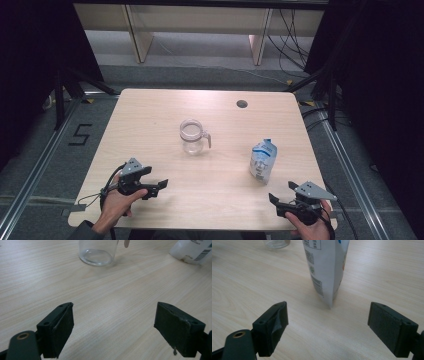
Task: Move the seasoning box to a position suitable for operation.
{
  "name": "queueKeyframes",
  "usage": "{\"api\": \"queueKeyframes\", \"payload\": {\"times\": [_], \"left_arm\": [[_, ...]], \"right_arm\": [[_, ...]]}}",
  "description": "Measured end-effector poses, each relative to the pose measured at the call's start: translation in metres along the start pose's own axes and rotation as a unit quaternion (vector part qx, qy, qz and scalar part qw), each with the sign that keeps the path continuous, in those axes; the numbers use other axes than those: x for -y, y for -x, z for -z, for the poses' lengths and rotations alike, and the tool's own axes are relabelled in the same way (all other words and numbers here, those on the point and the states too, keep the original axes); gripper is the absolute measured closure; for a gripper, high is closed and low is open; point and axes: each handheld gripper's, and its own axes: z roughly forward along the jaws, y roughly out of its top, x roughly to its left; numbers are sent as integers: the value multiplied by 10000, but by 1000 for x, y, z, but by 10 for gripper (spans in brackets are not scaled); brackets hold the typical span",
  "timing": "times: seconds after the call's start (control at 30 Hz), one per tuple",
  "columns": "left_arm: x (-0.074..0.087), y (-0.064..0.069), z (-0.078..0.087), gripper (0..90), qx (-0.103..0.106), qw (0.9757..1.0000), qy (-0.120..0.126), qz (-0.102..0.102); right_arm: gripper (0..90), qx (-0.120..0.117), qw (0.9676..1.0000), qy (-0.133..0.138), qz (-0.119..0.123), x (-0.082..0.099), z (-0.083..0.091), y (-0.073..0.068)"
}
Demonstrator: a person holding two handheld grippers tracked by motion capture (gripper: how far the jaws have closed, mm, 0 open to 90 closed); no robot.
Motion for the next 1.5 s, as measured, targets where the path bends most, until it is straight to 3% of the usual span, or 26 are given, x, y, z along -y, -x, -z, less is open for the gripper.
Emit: {"api": "queueKeyframes", "payload": {"times": [0.27,0.3,0.43,0.53,0.57,0.67,0.7,0.83,0.87,0.9,0.97,1.03,1.07,1.17,1.3,1.33,1.4,1.47,1.5], "left_arm": [[-3,9,-3,149,124,9999,36,-19],[-4,11,-4,149,125,9999,45,85],[-7,16,-5,153,189,9997,43,-119],[-9,18,-8,153,225,9997,10,-44],[-10,18,-8,159,239,9997,29,-81],[-14,21,-9,161,251,9996,67,-129],[-18,23,-9,166,292,9995,49,-148],[-27,29,-11,183,337,9991,152,-198],[-30,30,-12,190,367,9989,191,-218],[-32,32,-14,202,402,9987,224,-240],[-39,36,-15,256,437,9982,249,-312],[-45,39,-17,323,471,9976,334,-383],[-45,39,-17,365,471,9976,334,-383],[-55,42,-25,479,545,9958,408,-611],[-62,46,-34,620,642,9950,445,-626],[-64,49,-37,643,644,9946,439,-686],[-67,52,-41,674,679,9940,446,-738],[-69,54,-44,709,699,9937,463,-745],[-72,56,-50,732,692,9935,489,-754]], "right_arm": [[176,19,10000,3,3,0,0,0],[176,24,10000,-2,9,0,0,0],[176,-3,9999,55,138,0,-1,3],[177,14,9999,67,158,0,-1,4],[179,35,10000,40,40,0,0,2],[180,35,9999,53,90,1,-1,4],[181,24,10000,10,5,1,-1,3],[182,-3,9998,18,186,3,-3,8],[183,37,10000,-55,-20,3,-2,6],[183,46,9999,-73,-60,3,-2,6],[183,52,9996,-4,261,3,-4,11],[185,149,9994,42,305,3,-3,12],[185,113,9999,-47,97,4,-3,9],[187,56,9998,-29,189,4,-4,11],[186,37,9997,-27,220,4,-3,12],[186,70,10000,-47,32,4,-2,9],[186,88,9996,40,267,3,-3,12],[186,23,9996,-5,286,3,-4,12],[187,35,10000,-59,32,3,-4,7]]}}
